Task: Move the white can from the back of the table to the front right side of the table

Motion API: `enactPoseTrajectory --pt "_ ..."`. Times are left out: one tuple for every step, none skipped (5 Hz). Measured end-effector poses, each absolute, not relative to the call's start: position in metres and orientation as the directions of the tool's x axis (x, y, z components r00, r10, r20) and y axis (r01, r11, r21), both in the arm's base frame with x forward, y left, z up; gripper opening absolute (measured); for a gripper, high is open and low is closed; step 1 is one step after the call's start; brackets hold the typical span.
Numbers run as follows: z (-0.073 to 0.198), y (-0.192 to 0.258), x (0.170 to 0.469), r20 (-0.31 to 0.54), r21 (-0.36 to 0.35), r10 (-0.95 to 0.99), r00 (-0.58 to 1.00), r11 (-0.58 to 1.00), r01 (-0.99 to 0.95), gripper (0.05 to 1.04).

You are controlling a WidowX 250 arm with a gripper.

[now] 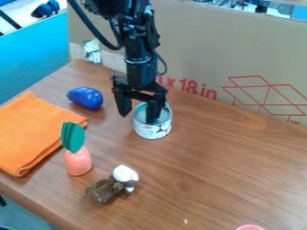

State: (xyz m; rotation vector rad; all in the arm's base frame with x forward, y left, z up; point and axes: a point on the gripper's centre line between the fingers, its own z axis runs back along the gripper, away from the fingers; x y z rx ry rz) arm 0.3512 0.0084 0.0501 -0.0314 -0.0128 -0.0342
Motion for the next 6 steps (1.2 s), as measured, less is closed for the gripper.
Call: enactPoseTrajectory --pt "0.046 -0.024 0.344 0.007 -0.091 -0.066 0.998 0.994 0.066 1.007" --pt "0.042 -0.071 0.339 0.006 -0.118 -0.154 0.988 0.981 0.154 1.007" --pt "0.039 -0.098 0.336 0.014 -0.129 -0.2 0.98 0.971 0.2 1.007" --pt "0.038 -0.126 0.335 0.029 -0.131 -0.258 0.966 0.957 0.259 1.007" --pt "0.043 -0.154 0.327 0.074 -0.178 -0.285 0.956 0.939 0.294 1.007" --pt "0.045 -0.169 0.311 0.094 -0.244 -0.265 0.96 0.928 0.28 1.006"
